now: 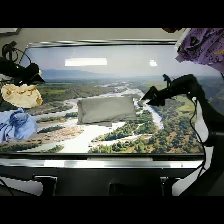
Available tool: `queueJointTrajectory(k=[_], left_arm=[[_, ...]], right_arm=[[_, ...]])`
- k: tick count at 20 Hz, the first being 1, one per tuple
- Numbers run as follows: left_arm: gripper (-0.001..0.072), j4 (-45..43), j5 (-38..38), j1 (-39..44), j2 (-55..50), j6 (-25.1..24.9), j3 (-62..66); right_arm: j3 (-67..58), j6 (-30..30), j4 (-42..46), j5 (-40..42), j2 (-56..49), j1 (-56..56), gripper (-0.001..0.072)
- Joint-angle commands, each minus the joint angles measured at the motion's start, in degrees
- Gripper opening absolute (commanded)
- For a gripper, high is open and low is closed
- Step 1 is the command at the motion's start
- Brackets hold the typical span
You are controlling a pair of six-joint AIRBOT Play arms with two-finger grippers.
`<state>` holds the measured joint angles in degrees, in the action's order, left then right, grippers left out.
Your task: Fold the clothes and pants, and hang the long-sleeved shirts on hangers.
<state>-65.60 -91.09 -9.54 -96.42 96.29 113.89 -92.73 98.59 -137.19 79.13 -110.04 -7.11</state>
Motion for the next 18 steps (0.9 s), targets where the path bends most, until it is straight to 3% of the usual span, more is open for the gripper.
queueJointTrajectory(k=[1,7,8,9,10,14,18], left_arm=[[0.0019,0.0,0.0,0.0,0.0,-0.5,0.0],[0.0019,0.0,0.0,0.0,0.0,-0.5,0.0],[0.0019,0.0,0.0,0.0,0.0,-0.5,0.0],[0.0019,0.0,0.0,0.0,0.0,-0.5,0.0],[0.0019,0.0,0.0,0.0,0.0,-0.5,0.0],[0.0019,0.0,0.0,0.0,0.0,-0.5,0.0],[0.0019,0.0,0.0,0.1,0.0,-0.4,0.0]], right_arm=[[0.0,3.7,-2.5,-0.2,-4.9,3.5,0.0477],[0.0,4.0,-2.7,-4.3,-6.0,9.3,0.0341],[0.0,3.7,-2.7,-4.4,-5.9,9.9,0.0247],[0.0,3.7,-2.9,-4.5,-5.8,10.2,0.0093],[0.0,3.6,-3.0,-5.1,-5.1,10.1,0.0036],[-4.7,-1.6,-2.0,-10.3,-0.6,6.3,0.0034],[-17.3,-9.1,0.2,-8.1,-0.4,0.2,0.0034]])
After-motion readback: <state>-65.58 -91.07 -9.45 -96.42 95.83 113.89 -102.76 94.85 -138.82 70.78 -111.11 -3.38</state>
